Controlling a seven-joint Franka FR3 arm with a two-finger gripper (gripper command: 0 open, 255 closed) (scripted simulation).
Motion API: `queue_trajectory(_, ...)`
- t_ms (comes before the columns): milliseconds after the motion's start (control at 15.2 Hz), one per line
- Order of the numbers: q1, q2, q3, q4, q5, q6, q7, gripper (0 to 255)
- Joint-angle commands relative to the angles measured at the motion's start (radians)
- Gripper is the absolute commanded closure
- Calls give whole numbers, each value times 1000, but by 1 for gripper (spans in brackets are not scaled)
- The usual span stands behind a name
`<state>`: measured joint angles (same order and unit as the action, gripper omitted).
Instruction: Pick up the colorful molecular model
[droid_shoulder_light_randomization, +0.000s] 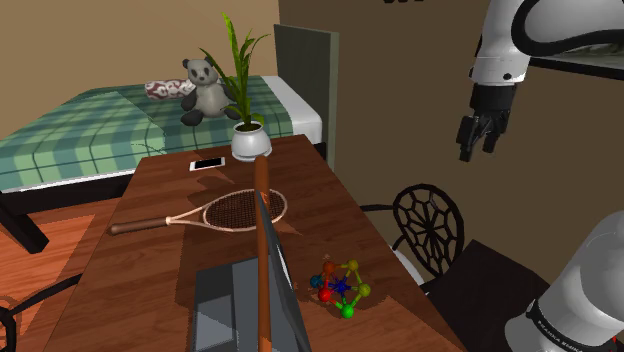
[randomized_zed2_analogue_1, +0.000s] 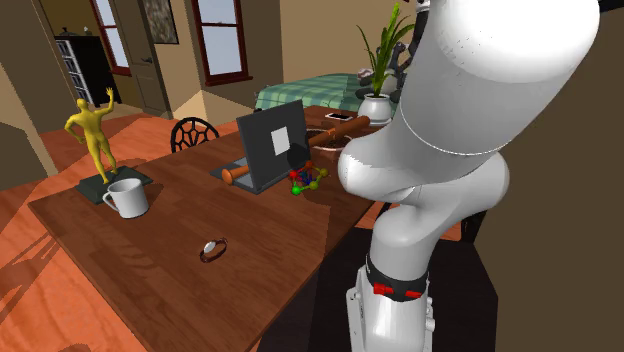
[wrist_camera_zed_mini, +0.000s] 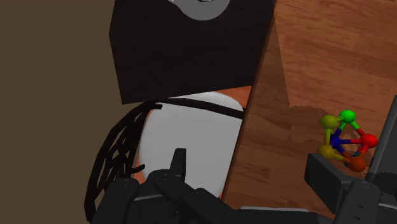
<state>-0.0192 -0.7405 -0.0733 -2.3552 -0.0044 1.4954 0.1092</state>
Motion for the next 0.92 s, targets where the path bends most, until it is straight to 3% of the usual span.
queue_trajectory(0,0,0,0,0,0,0,0,0)
queue_trajectory(462,50,-27,47,-222,97,256,38,0)
queue_trajectory(858,115,20,99,-364,195,506,58,0)
